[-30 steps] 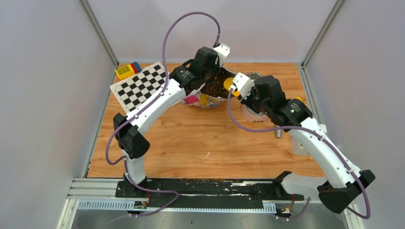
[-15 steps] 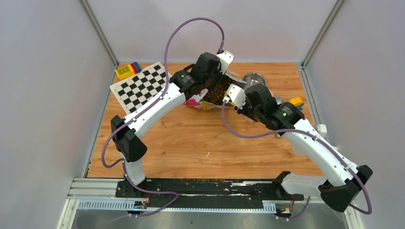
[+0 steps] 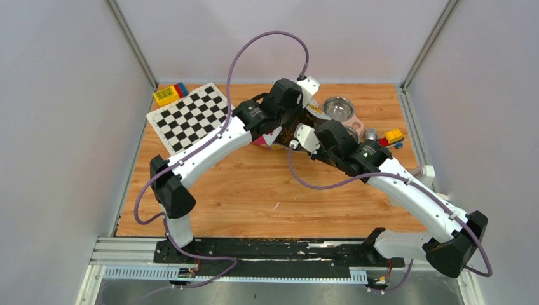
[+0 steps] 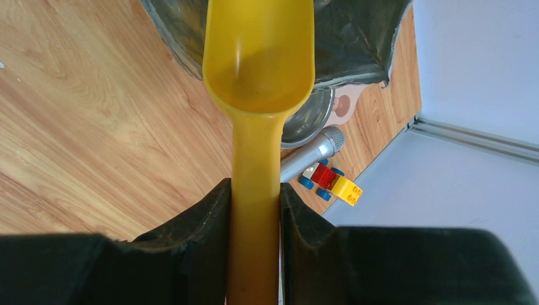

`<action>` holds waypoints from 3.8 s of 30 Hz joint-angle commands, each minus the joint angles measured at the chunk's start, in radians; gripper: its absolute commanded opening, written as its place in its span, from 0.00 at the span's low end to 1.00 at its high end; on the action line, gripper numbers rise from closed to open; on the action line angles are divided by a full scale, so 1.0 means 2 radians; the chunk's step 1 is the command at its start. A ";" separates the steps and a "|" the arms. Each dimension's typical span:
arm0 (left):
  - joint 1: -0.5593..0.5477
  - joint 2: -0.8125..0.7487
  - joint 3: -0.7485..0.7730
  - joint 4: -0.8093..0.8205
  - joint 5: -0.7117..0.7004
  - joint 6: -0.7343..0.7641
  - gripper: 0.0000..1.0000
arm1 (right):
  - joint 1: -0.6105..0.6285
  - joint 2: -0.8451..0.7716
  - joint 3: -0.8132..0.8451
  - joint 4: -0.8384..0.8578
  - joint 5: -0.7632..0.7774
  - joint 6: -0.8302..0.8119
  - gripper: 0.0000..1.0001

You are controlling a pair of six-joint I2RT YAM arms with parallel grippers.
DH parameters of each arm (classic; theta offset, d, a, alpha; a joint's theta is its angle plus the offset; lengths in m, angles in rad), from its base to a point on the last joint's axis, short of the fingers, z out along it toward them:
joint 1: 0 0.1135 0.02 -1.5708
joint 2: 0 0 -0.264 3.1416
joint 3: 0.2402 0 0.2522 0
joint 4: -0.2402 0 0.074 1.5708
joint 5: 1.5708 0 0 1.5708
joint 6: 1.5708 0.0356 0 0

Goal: Serve the pet food
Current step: Collect the pet food from the pet food bag.

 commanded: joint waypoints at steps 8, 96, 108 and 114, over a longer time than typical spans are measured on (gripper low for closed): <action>-0.014 -0.014 0.007 0.015 -0.005 -0.003 0.00 | 0.015 0.018 -0.003 0.014 0.046 -0.007 0.00; 0.012 -0.017 0.028 0.008 0.032 -0.014 0.00 | 0.016 -0.046 -0.136 0.208 0.054 -0.165 0.00; 0.012 -0.004 0.041 0.001 0.063 -0.019 0.00 | 0.031 0.051 -0.118 0.213 0.116 -0.229 0.00; 0.012 -0.004 0.035 0.002 0.064 -0.020 0.00 | 0.035 0.109 -0.090 0.267 0.085 -0.197 0.00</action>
